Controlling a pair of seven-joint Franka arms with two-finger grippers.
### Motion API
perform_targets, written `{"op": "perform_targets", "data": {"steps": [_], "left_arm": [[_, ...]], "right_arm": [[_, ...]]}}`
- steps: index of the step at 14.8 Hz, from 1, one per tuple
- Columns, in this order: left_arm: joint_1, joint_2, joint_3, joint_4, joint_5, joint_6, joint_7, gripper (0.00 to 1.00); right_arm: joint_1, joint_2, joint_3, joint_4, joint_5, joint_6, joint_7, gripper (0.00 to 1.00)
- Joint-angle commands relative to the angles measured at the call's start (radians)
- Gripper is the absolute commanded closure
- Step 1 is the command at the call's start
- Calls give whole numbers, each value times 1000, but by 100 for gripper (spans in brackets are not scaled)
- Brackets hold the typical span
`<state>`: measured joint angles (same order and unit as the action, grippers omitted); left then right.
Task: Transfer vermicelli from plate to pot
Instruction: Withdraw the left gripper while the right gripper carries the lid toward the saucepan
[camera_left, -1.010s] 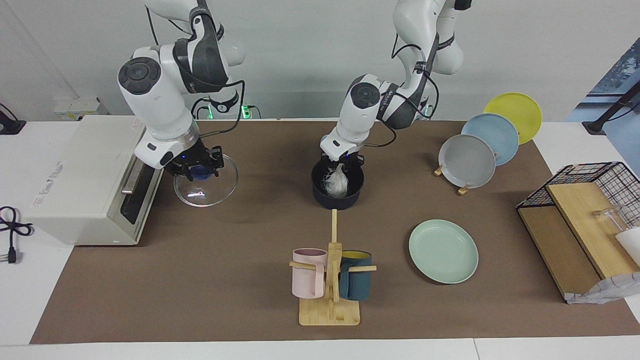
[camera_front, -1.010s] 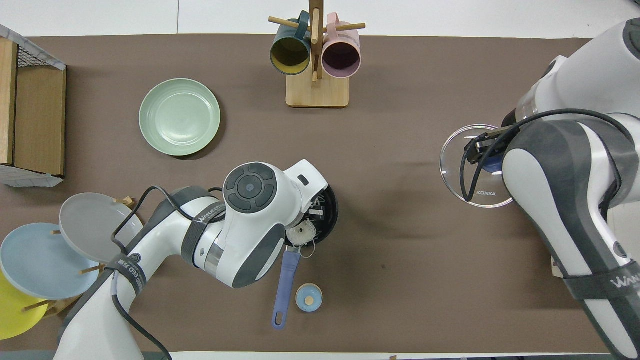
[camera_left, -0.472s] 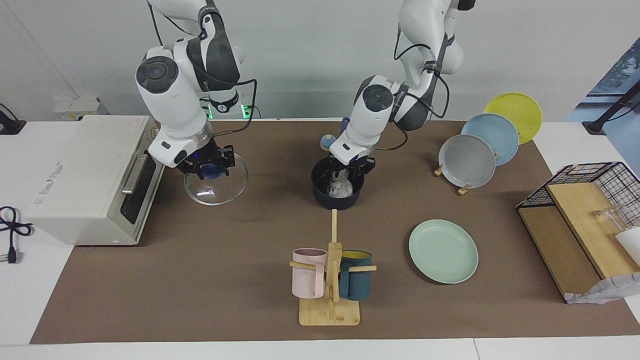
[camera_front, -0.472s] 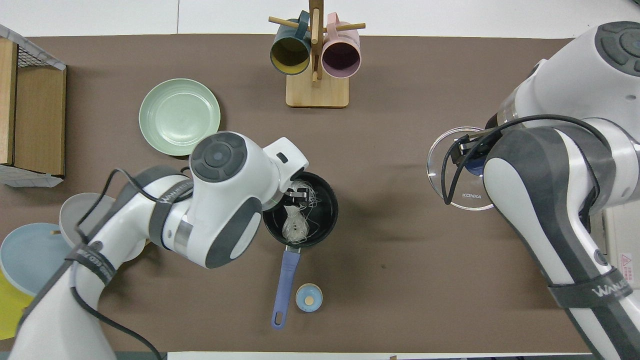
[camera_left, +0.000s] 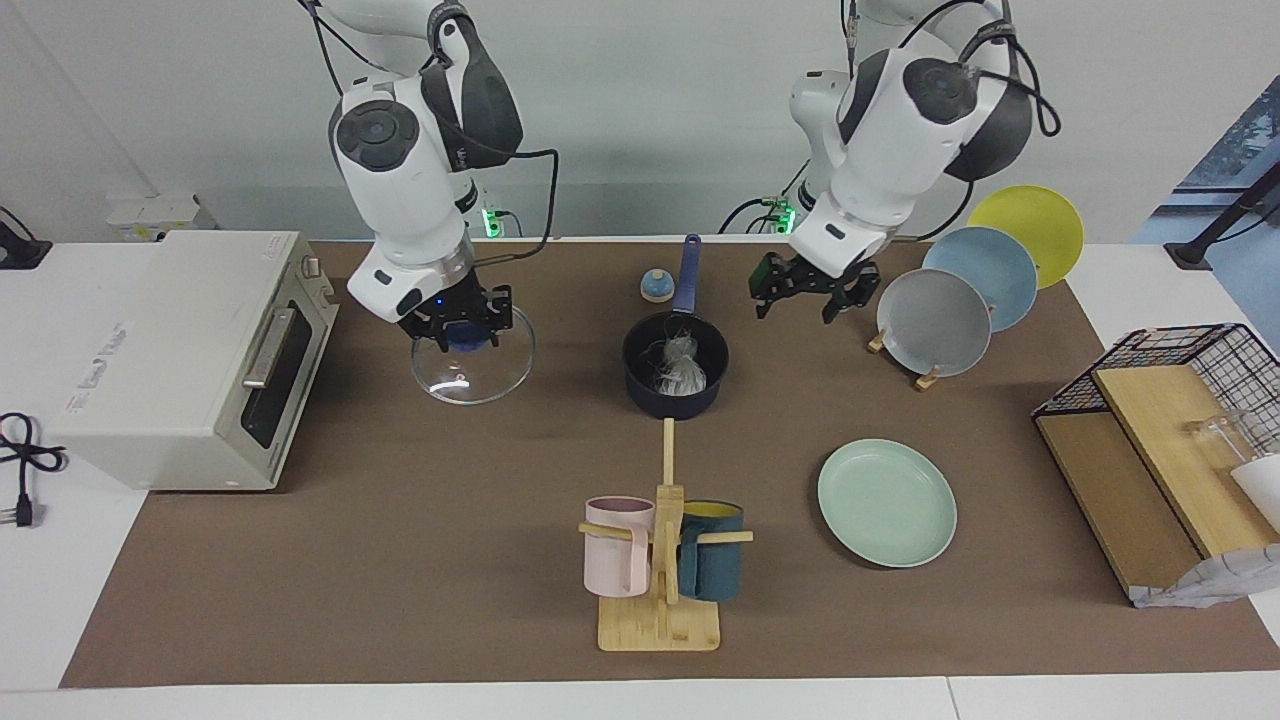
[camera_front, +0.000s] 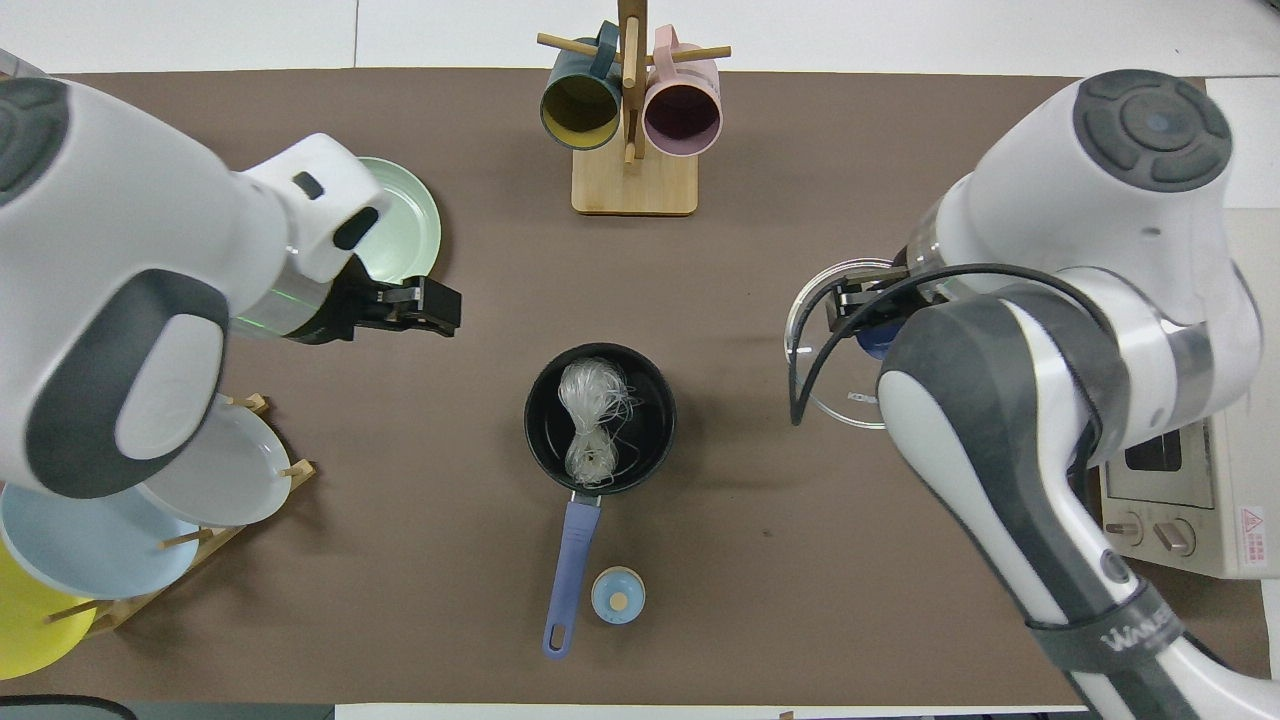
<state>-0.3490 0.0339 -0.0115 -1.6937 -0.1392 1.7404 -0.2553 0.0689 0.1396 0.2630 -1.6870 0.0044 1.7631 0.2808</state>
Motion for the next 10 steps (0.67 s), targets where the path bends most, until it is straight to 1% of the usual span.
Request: {"op": "perform_targets", "data": {"steps": [1, 3, 4, 5, 6, 9, 10], "left_arm": [[80, -48, -8, -7, 73, -57, 120, 0], [146, -64, -8, -9, 102, -84, 226, 0], [181, -71, -8, -11, 108, -85, 269, 0], [206, -72, -8, -11, 110, -87, 306, 0], [217, -72, -7, -9, 112, -87, 317, 0], [226, -74, -5, -7, 125, -93, 311, 0], [235, -74, -5, -3, 127, -107, 310, 0]], "right_arm": [[37, 34, 93, 27, 5, 38, 215, 49], [90, 81, 136, 75, -38, 41, 364, 49], [124, 98, 142, 78, -70, 79, 432, 49], [152, 100, 147, 61, -72, 143, 481, 49], [172, 101, 147, 41, -76, 176, 503, 49], [222, 117, 147, 3, -86, 234, 558, 49], [254, 132, 147, 1, -108, 252, 578, 49]]}}
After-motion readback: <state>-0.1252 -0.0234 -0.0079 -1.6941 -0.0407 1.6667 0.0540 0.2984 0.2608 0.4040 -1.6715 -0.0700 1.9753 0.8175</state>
